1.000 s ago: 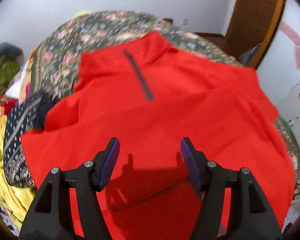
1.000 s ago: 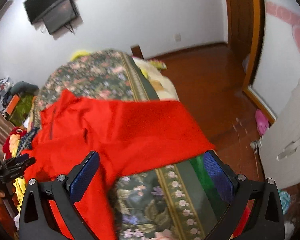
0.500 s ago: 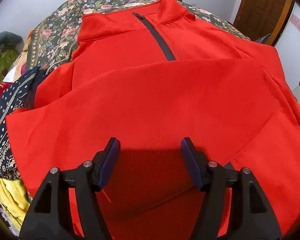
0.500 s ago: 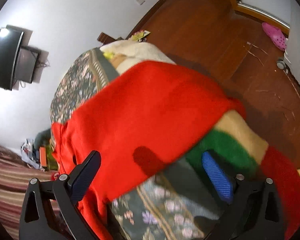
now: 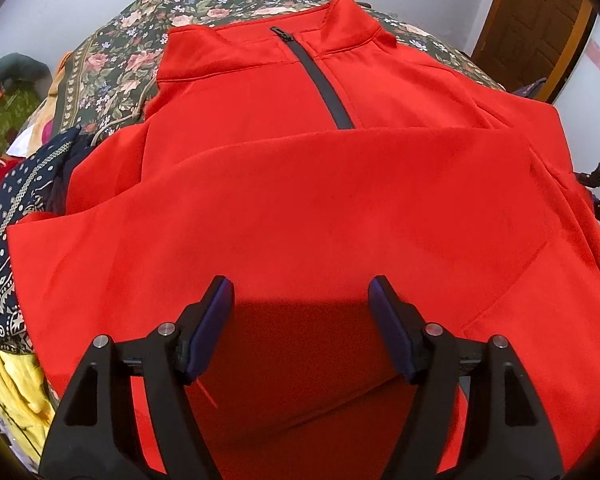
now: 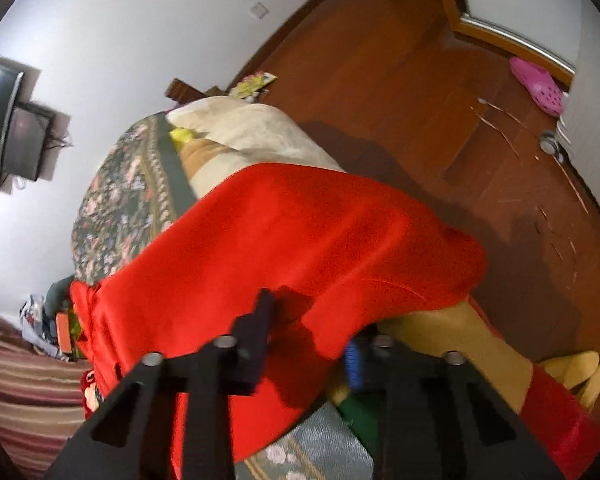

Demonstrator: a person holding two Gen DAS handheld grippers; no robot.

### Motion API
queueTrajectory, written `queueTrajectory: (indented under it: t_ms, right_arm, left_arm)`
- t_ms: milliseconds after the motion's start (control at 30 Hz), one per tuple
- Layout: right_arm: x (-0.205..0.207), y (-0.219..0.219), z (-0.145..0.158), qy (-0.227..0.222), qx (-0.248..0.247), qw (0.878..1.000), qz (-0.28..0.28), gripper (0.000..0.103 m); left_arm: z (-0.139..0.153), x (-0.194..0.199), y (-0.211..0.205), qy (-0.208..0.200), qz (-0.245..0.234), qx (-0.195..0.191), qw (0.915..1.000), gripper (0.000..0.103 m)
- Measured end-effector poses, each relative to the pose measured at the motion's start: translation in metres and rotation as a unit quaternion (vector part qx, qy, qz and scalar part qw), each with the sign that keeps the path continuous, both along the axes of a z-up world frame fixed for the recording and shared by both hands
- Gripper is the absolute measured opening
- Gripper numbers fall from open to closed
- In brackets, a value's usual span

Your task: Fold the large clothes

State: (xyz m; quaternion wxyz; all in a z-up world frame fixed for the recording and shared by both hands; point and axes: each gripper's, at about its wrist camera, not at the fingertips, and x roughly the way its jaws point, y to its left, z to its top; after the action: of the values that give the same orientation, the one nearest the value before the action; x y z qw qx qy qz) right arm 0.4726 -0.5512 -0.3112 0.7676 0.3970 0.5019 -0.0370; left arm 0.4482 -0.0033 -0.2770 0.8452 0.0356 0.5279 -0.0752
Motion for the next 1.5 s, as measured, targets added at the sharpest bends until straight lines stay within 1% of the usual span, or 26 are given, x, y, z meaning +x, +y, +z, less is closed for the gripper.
queueTrajectory:
  t_ms: [33,133,233,333,400,467,533,600,700,800,867,967,1033,1133,1333,1433,1500]
  right_arm:
    - [-0.002,0.000,0.003,-0.006,0.001,1.000,0.001,0.016]
    - [-0.006,0.004,0.021,-0.027,-0.002,1.000,0.013,0.013]
    - [-0.005,0.015,0.053,-0.056,-0.025,0.998,0.034,0.013]
    - [-0.001,0.037,0.091,-0.089,-0.064,0.992,0.065,0.013]
    - [0.001,0.058,0.119,-0.114,-0.091,0.986,0.086,0.012]
    - [0.000,0.080,0.144,-0.141,-0.108,0.979,0.101,0.011]
    - [0.001,0.104,0.165,-0.162,-0.121,0.973,0.113,0.011]
    - [0.001,0.130,0.184,-0.182,-0.124,0.967,0.130,0.011]
    - [0.002,0.168,0.203,-0.199,-0.118,0.959,0.161,0.011]
    - [-0.001,0.209,0.216,-0.208,-0.118,0.950,0.199,0.011]
    - [-0.003,0.231,0.216,-0.206,-0.112,0.946,0.223,0.011]
    - [-0.007,0.268,0.208,-0.194,-0.114,0.938,0.262,0.011]
    - [-0.009,0.288,0.195,-0.183,-0.115,0.934,0.285,0.011]
    - [-0.013,0.312,0.173,-0.160,-0.106,0.931,0.311,0.011]
    - [-0.020,0.339,0.124,-0.108,-0.103,0.927,0.343,0.011]
    - [-0.026,0.344,0.101,-0.078,-0.108,0.928,0.348,0.011]
    - [-0.028,0.345,0.090,-0.064,-0.116,0.928,0.348,0.011]
  left_arm:
    - [0.000,-0.001,0.000,0.001,0.000,0.001,1.0000,0.070]
    - [0.003,-0.003,0.001,0.006,0.000,-0.002,1.0000,0.070]
    - [0.012,-0.009,0.004,0.002,0.002,-0.012,0.9999,0.070]
    - [0.025,-0.016,0.010,-0.012,0.003,-0.016,0.9998,0.070]
    - [0.034,-0.022,0.015,-0.023,0.005,-0.017,0.9996,0.070]
    - [0.041,-0.027,0.022,-0.031,0.008,-0.019,0.9993,0.070]
    - [0.048,-0.032,0.030,-0.038,0.010,-0.023,0.9990,0.070]
    - [0.054,-0.037,0.038,-0.044,0.013,-0.026,0.9986,0.070]
    - [0.060,-0.045,0.050,-0.054,0.019,-0.031,0.9979,0.070]
    - [0.064,-0.052,0.064,-0.061,0.028,-0.041,0.9969,0.070]
    - [0.064,-0.055,0.070,-0.063,0.033,-0.046,0.9964,0.070]
    - [0.062,-0.060,0.079,-0.061,0.038,-0.050,0.9961,0.070]
    - [0.059,-0.063,0.083,-0.059,0.040,-0.053,0.9960,0.070]
    - [0.054,-0.069,0.088,-0.056,0.041,-0.053,0.9962,0.070]
    - [0.044,-0.074,0.096,-0.047,0.049,-0.054,0.9962,0.070]
    - [0.040,-0.076,0.099,-0.043,0.053,-0.060,0.9959,0.070]
    - [0.039,-0.077,0.100,-0.042,0.054,-0.059,0.9959,0.070]
